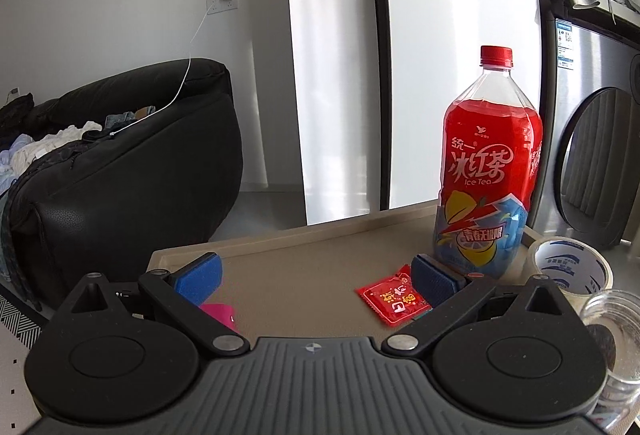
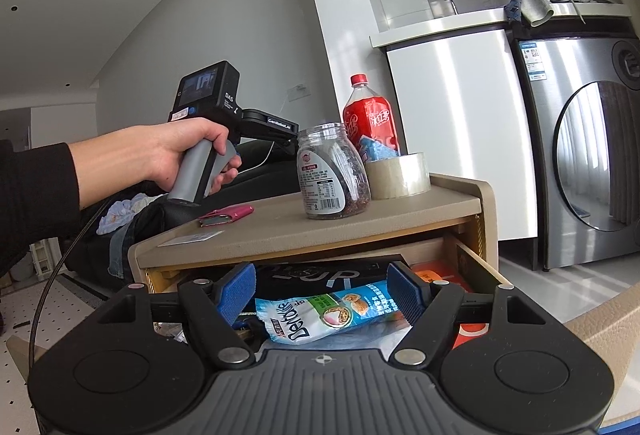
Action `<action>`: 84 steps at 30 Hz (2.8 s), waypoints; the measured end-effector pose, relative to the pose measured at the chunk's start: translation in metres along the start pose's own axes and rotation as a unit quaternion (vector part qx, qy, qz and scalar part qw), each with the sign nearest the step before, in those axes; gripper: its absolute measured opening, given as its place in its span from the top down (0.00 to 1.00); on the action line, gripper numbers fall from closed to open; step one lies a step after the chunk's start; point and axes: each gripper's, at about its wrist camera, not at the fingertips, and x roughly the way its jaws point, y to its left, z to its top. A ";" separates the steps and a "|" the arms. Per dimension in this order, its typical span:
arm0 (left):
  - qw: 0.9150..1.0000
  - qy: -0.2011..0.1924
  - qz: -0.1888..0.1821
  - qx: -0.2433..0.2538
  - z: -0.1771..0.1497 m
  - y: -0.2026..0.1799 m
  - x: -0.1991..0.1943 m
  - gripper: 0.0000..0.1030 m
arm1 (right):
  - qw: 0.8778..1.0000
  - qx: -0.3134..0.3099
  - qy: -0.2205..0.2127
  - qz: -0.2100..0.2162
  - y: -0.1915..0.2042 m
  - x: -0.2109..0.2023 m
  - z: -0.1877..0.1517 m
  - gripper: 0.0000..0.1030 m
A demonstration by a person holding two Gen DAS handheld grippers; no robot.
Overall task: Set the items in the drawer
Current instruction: 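Open the right gripper off the handle while the left gripper moves over the cabinet top, then lower the left gripper onto the red candy packet and close it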
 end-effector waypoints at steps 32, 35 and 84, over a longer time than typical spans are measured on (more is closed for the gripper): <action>0.995 0.086 -0.033 0.027 -0.014 -0.049 0.099 0.00 | 1.000 -0.011 -0.007 -0.004 0.001 0.001 -0.004 0.26; 0.994 0.100 -0.038 0.020 -0.015 -0.047 0.103 0.01 | 1.000 -0.011 -0.007 -0.003 0.002 -0.001 -0.003 0.26; 0.990 0.121 -0.069 -0.007 -0.021 -0.024 0.104 0.14 | 0.999 -0.036 -0.006 -0.018 0.004 0.004 -0.008 0.26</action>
